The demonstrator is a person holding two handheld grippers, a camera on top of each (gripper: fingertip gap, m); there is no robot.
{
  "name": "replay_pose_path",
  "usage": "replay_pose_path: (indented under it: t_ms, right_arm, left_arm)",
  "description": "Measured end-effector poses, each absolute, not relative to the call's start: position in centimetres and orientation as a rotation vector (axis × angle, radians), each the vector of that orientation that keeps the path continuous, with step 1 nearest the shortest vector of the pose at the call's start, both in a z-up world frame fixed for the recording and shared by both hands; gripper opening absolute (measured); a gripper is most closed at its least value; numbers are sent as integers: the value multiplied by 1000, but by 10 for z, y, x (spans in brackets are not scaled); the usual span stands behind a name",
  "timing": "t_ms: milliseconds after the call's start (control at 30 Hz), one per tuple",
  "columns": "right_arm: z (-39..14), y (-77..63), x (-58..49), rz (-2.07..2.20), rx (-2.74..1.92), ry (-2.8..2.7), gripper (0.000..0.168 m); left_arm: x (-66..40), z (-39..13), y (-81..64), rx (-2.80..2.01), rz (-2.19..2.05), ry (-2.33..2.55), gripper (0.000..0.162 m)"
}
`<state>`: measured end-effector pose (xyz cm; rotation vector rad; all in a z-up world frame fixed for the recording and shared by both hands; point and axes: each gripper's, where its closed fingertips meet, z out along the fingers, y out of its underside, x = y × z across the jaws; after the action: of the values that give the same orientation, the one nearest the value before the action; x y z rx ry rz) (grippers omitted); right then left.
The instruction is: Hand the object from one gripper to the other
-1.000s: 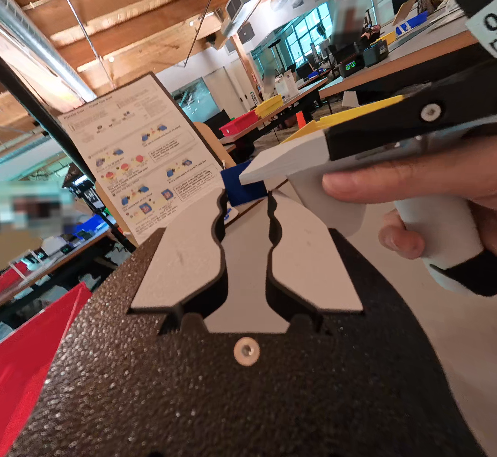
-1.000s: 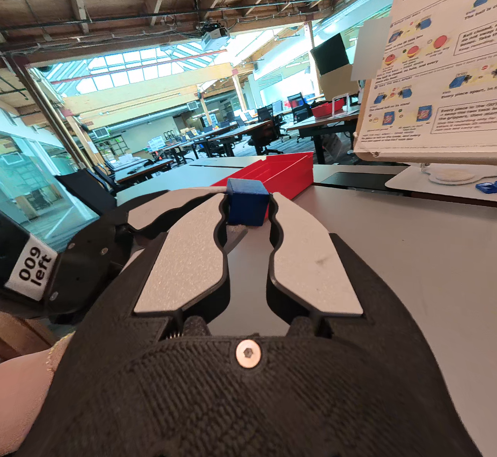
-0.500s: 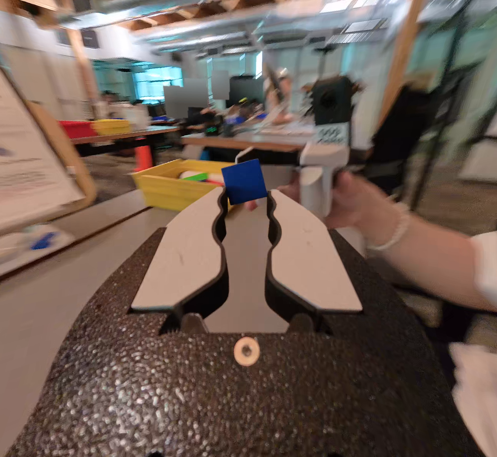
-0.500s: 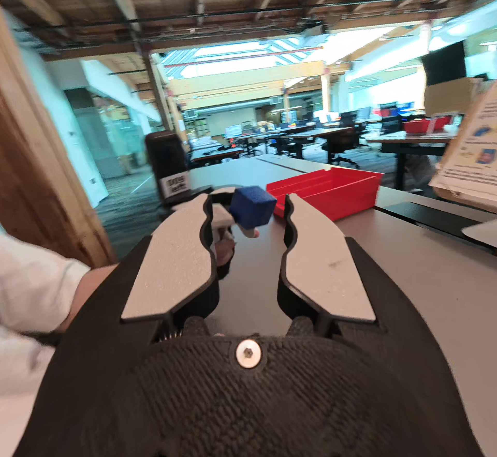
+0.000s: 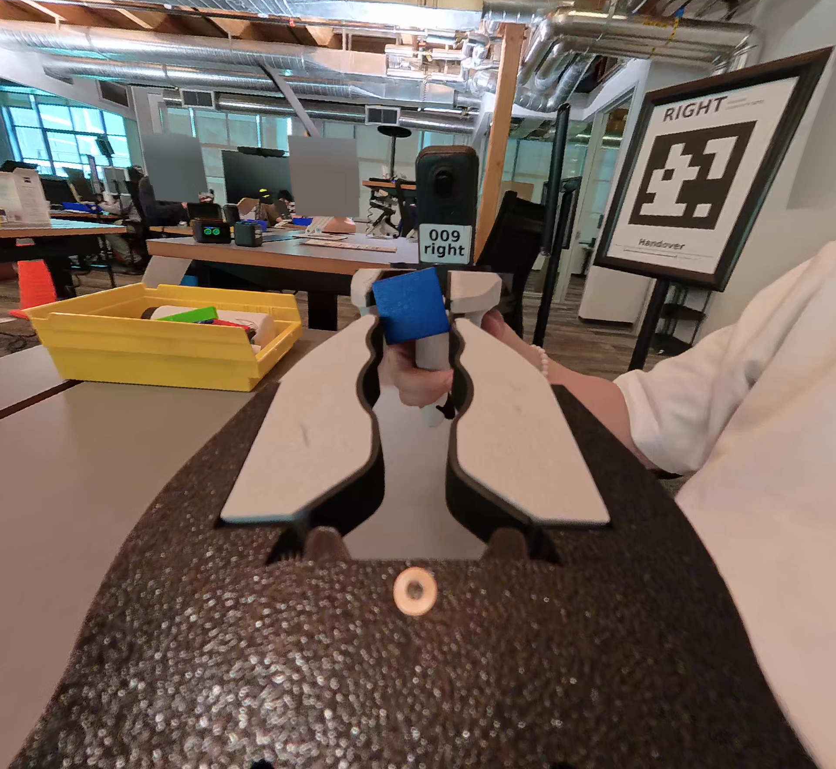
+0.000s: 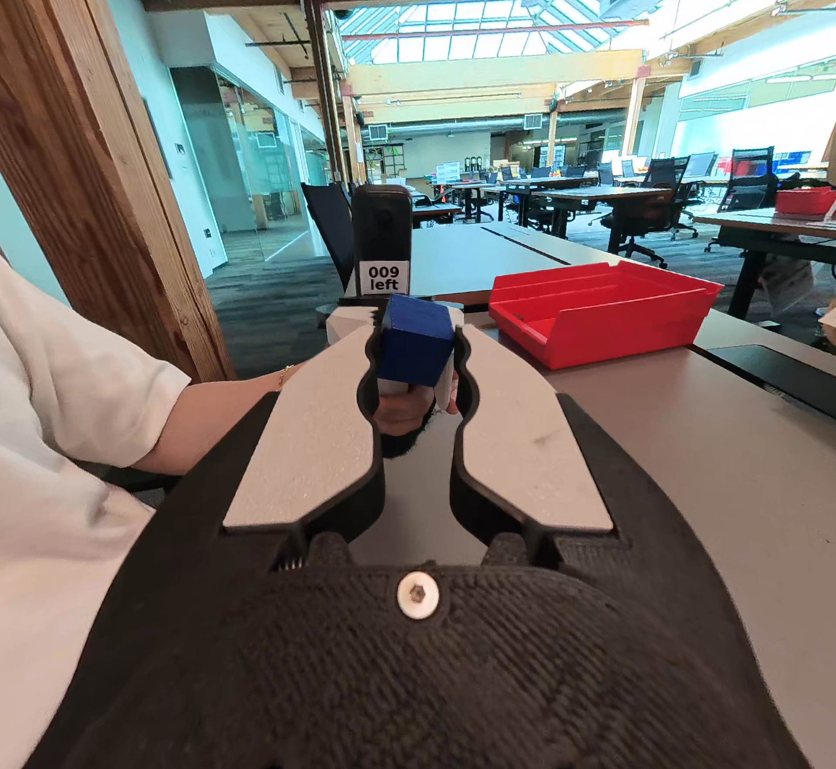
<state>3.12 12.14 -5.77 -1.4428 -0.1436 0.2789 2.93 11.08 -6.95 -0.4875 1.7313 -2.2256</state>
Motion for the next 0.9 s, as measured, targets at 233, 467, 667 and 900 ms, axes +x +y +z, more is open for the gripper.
replay_pose_path:
  t_ms: [233,467,667,900]
  right_arm:
    - [-57,124,76,131,-1435,187,30]
    - [-66,132,84,181,-1385,347,30]
    - [-68,135,84,189,-1369,394,30]
    - [-72,137,88,146,-1372,418,29]
  left_arm:
    - [53,-76,124,-576,-1753,1672,38]
    - [70,-75,126,-630,-1278,1551,38]
    - [69,-70,126,-614,-1196,1461,25]
    - [74,-78,128,-646,-1182,1482,30]
